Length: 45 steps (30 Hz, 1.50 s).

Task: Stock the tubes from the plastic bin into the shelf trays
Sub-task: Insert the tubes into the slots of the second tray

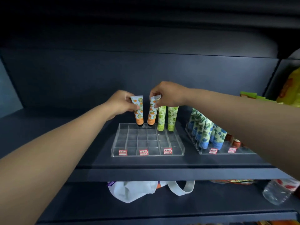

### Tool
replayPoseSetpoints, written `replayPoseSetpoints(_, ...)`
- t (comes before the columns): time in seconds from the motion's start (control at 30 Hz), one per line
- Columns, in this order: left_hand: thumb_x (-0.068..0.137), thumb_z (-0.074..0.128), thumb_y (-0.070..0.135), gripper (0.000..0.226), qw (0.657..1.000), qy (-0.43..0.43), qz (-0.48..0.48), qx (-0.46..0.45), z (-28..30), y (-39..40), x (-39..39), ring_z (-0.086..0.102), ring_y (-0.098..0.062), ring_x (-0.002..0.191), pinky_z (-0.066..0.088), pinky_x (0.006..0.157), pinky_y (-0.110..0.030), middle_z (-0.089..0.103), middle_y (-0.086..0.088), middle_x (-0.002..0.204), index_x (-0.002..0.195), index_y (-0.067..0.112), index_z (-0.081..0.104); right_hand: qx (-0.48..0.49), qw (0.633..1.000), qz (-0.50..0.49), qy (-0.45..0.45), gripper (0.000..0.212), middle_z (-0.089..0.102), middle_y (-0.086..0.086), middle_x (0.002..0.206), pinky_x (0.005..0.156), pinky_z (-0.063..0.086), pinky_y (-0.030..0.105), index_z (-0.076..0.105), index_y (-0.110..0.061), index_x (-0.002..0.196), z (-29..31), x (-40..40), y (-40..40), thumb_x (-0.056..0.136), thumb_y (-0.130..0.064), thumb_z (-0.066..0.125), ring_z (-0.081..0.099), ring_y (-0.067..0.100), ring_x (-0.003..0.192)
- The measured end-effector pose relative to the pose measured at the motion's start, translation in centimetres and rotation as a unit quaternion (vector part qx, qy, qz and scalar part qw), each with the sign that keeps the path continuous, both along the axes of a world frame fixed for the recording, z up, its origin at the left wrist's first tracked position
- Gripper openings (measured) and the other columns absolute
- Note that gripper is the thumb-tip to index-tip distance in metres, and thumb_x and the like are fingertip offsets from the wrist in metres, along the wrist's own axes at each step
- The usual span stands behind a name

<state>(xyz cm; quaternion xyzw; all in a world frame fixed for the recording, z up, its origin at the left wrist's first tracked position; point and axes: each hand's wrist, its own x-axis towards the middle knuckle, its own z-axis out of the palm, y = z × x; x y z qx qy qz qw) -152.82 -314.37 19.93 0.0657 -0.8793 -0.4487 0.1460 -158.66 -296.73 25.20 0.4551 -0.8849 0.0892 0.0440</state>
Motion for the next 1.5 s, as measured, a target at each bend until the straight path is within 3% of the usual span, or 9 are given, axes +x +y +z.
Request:
replayPoseSetpoints(0.17, 0.077, 0.073, 0.004, 0.022, 0.999, -0.014, -0.016, -0.026, -0.5, -0.5, -1.4, 0.066, -0.021, 0.089, 0.051, 0.088, -0.034, 0.071, -0.012, 0.096, 0.098, 0.001, 0.069, 0.038, 0.999, -0.004, 0.006, 0.023, 0.064, 0.003, 0.105, 0.077, 0.043, 0.029, 0.066, -0.011, 0.105, -0.3, -1.1, -1.3, 0.083, -0.019, 0.070, 0.056, 0.019, 0.095)
replayPoseSetpoints(0.37, 0.077, 0.072, 0.003, 0.016, 0.997, -0.036, -0.025, -0.056, -1.1, -0.5, -2.3, 0.062, -0.014, 0.079, 0.048, 0.081, -0.027, 0.069, -0.004, 0.085, 0.093, 0.004, 0.070, 0.088, 0.996, -0.001, 0.016, 0.023, 0.060, 0.002, 0.104, 0.073, 0.041, 0.026, 0.065, -0.011, 0.104, -0.5, -1.6, -2.3, 0.083, -0.021, 0.069, 0.052, 0.016, 0.089)
replayPoseSetpoints(0.67, 0.075, 0.071, 0.000, 0.017, 0.997, -0.038, -0.023, -0.056, -2.0, -0.1, -2.7, 0.061, -0.017, 0.081, 0.049, 0.085, -0.034, 0.070, -0.015, 0.092, 0.093, -0.001, 0.070, 0.110, 0.994, -0.020, 0.012, 0.024, 0.065, 0.004, 0.109, 0.070, 0.038, 0.025, 0.066, -0.010, 0.107, -1.6, -1.9, -2.5, 0.086, -0.020, 0.067, 0.059, 0.020, 0.096)
replayPoseSetpoints(1.03, 0.075, 0.074, 0.005, 0.023, 0.997, -0.032, 0.004, -0.076, -1.1, 0.2, -2.7, 0.063, -0.019, 0.089, 0.049, 0.086, -0.032, 0.069, -0.007, 0.092, 0.097, 0.008, 0.070, 0.075, 0.996, -0.037, 0.023, 0.026, 0.063, 0.004, 0.118, 0.079, 0.044, 0.026, 0.063, -0.014, 0.115, -1.9, -2.0, -2.3, 0.089, -0.019, 0.063, 0.058, 0.021, 0.106)
replayPoseSetpoints(1.37, 0.074, 0.076, 0.007, 0.041, 0.997, 0.005, 0.023, -0.078, -0.2, 0.4, -1.7, 0.058, -0.016, 0.098, 0.045, 0.087, -0.024, 0.063, -0.007, 0.109, 0.113, 0.008, 0.063, 0.066, 0.997, -0.035, 0.009, 0.036, 0.058, 0.006, 0.127, 0.093, 0.044, 0.030, 0.057, -0.011, 0.125, -1.5, -1.9, -1.8, 0.090, -0.020, 0.062, 0.054, 0.022, 0.115)
replayPoseSetpoints(1.5, 0.073, 0.078, 0.012, 0.045, 0.993, 0.012, 0.026, -0.119, 0.8, 0.5, -0.8, 0.055, -0.013, 0.098, 0.043, 0.088, -0.023, 0.061, -0.006, 0.113, 0.115, 0.012, 0.062, 0.053, 0.998, -0.044, 0.007, 0.045, 0.054, 0.007, 0.131, 0.098, 0.044, 0.033, 0.053, -0.013, 0.129, -1.2, -2.0, -1.1, 0.087, -0.023, 0.065, 0.052, 0.023, 0.118)
